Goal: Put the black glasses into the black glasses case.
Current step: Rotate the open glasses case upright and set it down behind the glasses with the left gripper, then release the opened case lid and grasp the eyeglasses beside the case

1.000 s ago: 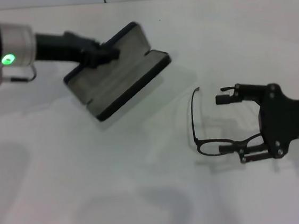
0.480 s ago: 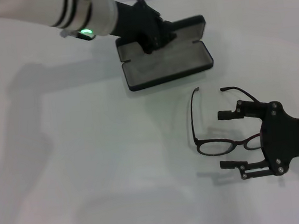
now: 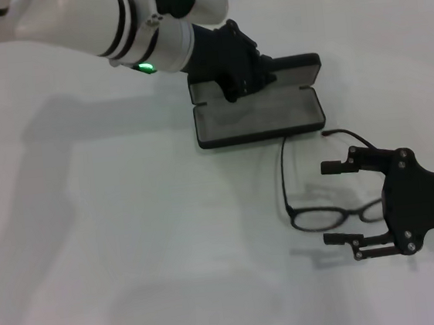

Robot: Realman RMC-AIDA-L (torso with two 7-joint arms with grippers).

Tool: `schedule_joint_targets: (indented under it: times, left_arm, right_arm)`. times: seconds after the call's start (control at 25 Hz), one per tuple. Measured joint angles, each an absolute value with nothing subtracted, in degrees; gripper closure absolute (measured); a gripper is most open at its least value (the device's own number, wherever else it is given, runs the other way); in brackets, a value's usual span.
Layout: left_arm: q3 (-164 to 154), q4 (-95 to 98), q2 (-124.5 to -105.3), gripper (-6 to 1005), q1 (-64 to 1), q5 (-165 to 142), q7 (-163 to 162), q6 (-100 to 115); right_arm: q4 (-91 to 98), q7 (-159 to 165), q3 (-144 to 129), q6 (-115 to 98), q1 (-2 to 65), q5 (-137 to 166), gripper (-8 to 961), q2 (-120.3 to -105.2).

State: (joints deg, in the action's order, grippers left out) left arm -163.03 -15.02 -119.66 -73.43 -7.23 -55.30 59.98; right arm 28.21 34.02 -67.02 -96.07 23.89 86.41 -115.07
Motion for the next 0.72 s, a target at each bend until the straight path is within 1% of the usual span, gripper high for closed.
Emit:
schedule_joint_targets:
  times: [0.72]
  left_arm:
    - [-163.0, -13.8, -119.91, 765, -72.8, -8.8, -55.5, 60.9]
  right_arm:
    - [28.5, 34.0, -67.0, -94.7, 24.2, 86.5, 168, -114.78]
